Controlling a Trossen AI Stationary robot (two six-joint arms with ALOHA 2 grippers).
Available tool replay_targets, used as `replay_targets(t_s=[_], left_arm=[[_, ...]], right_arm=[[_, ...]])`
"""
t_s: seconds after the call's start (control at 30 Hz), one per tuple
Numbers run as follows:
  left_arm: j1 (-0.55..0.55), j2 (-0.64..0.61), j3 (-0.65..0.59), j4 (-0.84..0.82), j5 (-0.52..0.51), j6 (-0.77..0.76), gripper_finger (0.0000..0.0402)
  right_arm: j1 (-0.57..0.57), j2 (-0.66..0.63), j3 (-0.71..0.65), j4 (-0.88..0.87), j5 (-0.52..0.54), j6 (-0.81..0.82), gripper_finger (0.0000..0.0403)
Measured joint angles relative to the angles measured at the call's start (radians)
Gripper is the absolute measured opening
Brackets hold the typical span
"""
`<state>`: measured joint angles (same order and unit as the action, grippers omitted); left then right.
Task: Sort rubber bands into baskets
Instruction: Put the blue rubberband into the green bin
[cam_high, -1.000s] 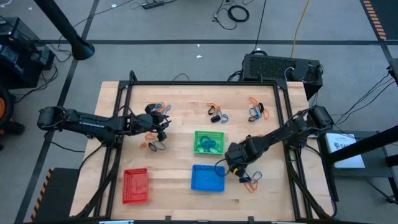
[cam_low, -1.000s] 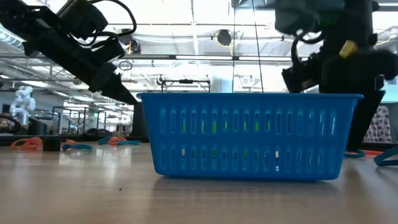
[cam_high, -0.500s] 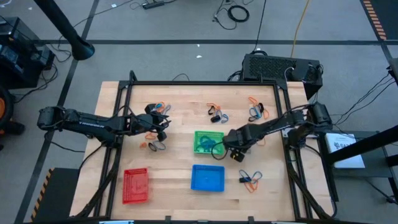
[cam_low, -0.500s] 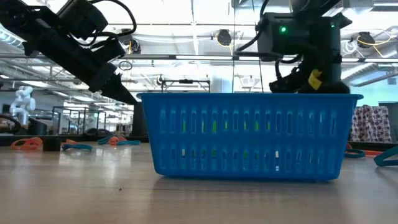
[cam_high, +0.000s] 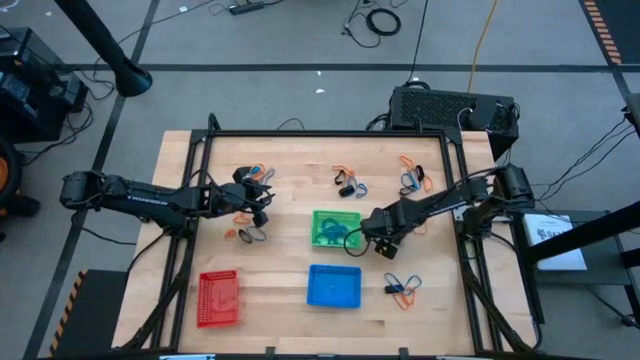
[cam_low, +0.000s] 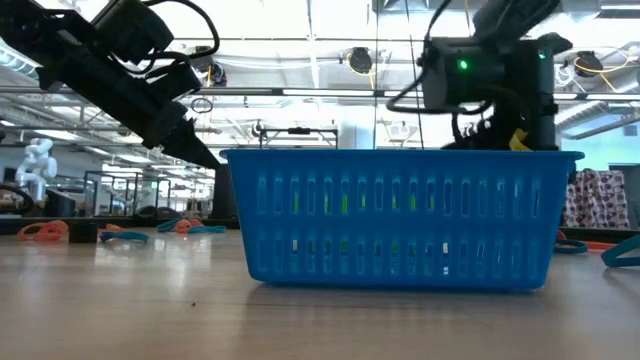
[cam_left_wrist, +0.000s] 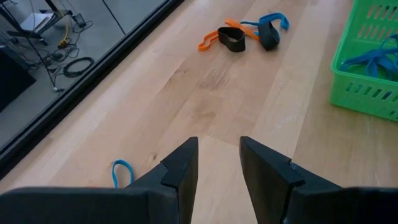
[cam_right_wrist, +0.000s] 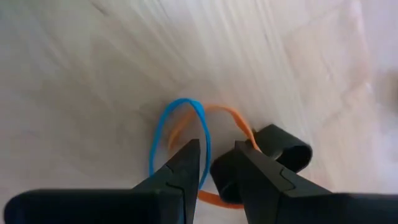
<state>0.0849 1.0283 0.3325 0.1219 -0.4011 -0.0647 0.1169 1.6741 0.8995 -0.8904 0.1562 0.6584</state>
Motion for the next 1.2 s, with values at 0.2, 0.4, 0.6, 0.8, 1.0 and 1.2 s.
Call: replay_targets(t_s=[0.2,0.4,0.6,0.8,1.0,1.2], left_arm=[[0.0,0.0,0.0,0.0,0.0,0.001,0.0127],[0.0,0.0,0.0,0.003,0.0,0.001,0.0127],[0.0,0.0,0.0,0.003,0.0,0.001,0.0127],[0.0,0.0,0.0,0.001,0.0,0.002,0.0127],[0.0,0.0,0.0,0.001,0.0,0.002,0.0127],[0.0,0.0,0.0,0.001,0.0,0.002,0.0127]], right_arm=[[-0.004,-0.003,-0.032,0.024,-0.002,-0.006,0.0084],[-0.026,0.002,-0.006,0.02,-0.004,-0.066,0.0011],[-0.061,0.002,0.067,-0.006,0.0,-0.108,0.0003],[-0.073,0.002,0.141,-0.031,0.002,-0.132,0.0002],[-0.071,0.001,0.227,0.038,0.058,-0.185,0.0001],[-0.047,0.001,0.317,0.106,0.077,-0.236,0.0001]])
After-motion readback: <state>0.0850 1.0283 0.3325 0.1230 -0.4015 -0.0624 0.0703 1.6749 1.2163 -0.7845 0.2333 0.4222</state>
